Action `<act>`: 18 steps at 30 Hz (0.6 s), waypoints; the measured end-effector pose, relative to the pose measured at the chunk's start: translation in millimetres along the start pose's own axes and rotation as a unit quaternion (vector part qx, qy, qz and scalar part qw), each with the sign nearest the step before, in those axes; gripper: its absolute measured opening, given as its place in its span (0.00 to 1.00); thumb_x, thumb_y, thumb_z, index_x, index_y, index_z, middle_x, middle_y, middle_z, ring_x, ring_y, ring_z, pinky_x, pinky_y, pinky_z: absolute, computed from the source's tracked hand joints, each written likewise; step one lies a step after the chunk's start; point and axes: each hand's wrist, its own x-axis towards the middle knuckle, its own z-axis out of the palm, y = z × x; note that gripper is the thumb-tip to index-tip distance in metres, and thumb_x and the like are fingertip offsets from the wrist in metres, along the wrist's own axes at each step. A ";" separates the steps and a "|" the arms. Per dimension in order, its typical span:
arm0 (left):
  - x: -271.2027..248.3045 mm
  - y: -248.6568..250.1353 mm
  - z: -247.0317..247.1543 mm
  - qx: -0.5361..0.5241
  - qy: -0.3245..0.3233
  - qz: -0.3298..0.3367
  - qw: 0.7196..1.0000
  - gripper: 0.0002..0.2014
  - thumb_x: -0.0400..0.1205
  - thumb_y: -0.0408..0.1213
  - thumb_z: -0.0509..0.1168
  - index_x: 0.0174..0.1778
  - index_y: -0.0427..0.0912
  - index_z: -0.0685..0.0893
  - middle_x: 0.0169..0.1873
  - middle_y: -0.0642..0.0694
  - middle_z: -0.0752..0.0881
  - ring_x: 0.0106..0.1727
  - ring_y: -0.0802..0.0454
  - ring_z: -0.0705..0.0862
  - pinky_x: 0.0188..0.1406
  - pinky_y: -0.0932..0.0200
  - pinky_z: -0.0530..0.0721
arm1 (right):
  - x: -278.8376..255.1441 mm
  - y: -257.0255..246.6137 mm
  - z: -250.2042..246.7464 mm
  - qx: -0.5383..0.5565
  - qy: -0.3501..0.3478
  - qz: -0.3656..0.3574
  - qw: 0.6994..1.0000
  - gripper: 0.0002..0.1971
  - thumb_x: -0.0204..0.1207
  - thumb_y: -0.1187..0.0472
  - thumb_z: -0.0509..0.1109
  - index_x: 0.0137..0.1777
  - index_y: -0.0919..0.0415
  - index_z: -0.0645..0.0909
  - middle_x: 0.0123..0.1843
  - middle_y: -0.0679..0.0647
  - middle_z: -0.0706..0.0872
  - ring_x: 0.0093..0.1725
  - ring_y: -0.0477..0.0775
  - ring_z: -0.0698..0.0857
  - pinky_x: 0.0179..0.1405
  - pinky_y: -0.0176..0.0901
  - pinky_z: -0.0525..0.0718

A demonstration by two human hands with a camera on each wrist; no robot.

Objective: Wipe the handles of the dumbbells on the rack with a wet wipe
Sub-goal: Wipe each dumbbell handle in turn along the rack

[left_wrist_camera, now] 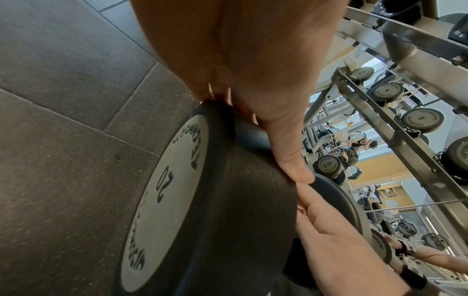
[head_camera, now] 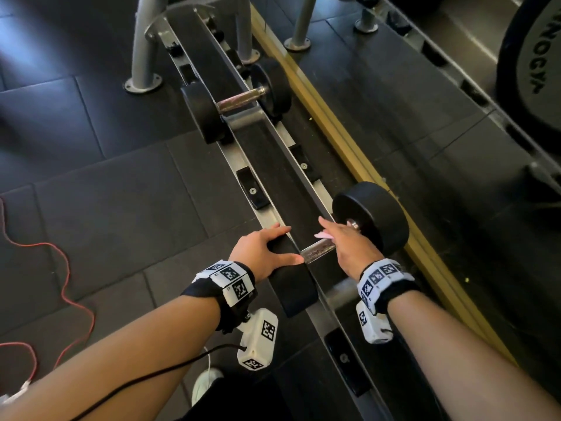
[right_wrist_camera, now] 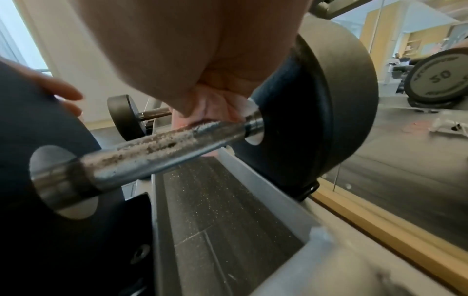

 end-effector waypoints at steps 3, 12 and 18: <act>-0.3 -2.1 0.7 -0.011 0.003 -0.003 1.000 0.39 0.70 0.58 0.78 0.77 0.65 0.73 0.81 0.64 0.68 0.78 0.53 0.73 0.75 0.54 0.73 | -7.0 -6.8 15.8 0.046 0.057 -0.010 0.997 0.28 0.82 0.70 0.62 0.78 0.45 0.68 0.72 0.50 0.80 0.71 0.51 0.78 0.70 0.44 0.75; 0.4 -2.8 0.7 -0.017 0.001 -0.002 1.000 0.39 0.70 0.58 0.79 0.77 0.66 0.73 0.81 0.64 0.67 0.78 0.55 0.73 0.74 0.56 0.72 | 3.5 8.9 -5.5 -0.085 0.040 -0.107 0.990 0.26 0.74 0.74 0.68 0.68 0.50 0.81 0.67 0.46 0.83 0.72 0.45 0.78 0.83 0.41 0.48; -1.1 -2.1 0.1 -0.017 0.003 0.001 1.000 0.38 0.70 0.58 0.78 0.77 0.66 0.73 0.81 0.63 0.67 0.79 0.53 0.72 0.79 0.51 0.72 | -9.2 -13.1 20.1 -0.039 0.033 -0.144 0.988 0.27 0.75 0.76 0.66 0.68 0.49 0.81 0.68 0.44 0.83 0.74 0.44 0.75 0.85 0.43 0.51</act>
